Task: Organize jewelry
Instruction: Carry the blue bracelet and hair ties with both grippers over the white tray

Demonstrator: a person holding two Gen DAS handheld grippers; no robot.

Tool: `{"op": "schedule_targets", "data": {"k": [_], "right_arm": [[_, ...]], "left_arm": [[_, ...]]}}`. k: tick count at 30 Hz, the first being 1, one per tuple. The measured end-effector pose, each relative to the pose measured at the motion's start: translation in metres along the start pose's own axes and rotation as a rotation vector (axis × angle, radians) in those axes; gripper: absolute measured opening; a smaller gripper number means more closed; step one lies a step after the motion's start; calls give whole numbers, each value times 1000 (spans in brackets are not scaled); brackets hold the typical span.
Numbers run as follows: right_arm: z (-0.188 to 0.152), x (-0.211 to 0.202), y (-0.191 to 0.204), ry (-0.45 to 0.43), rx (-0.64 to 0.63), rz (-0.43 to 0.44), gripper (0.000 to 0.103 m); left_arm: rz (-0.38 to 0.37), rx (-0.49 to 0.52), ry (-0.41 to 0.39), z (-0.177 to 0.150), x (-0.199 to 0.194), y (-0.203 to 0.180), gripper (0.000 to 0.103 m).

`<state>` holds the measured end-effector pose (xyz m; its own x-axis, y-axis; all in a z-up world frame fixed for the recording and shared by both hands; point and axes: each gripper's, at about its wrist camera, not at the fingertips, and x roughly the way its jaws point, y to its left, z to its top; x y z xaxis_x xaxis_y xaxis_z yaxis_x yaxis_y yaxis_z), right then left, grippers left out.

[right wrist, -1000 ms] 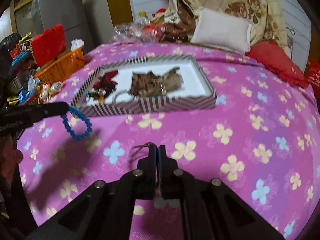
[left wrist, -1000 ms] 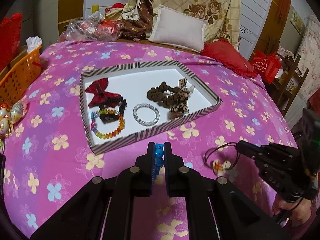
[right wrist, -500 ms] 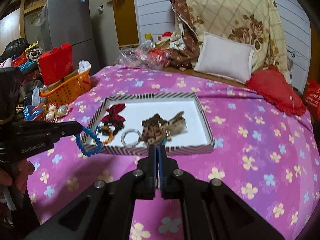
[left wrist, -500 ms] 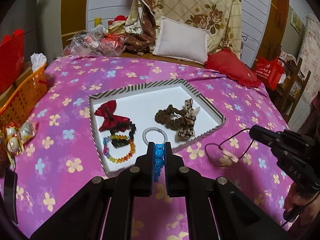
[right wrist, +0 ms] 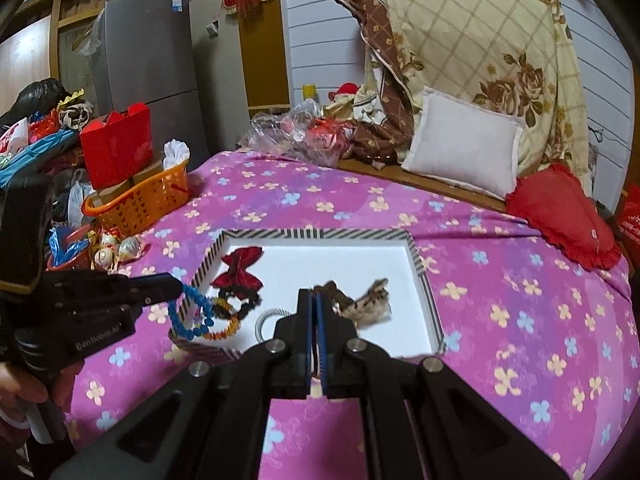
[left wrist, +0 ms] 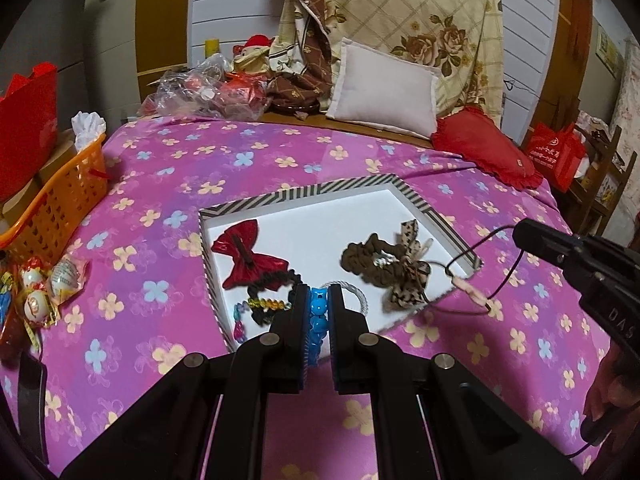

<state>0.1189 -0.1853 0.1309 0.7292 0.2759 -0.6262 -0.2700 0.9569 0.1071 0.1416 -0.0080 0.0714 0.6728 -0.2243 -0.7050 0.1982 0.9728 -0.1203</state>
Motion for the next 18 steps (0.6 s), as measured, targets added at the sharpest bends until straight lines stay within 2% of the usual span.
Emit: {"op": "schedule_targets", "data": {"k": [18], "right_arm": [[25, 73, 16, 45, -21, 27, 2]], "left_arm": [[16, -39, 36, 13, 47, 22, 4]]}}
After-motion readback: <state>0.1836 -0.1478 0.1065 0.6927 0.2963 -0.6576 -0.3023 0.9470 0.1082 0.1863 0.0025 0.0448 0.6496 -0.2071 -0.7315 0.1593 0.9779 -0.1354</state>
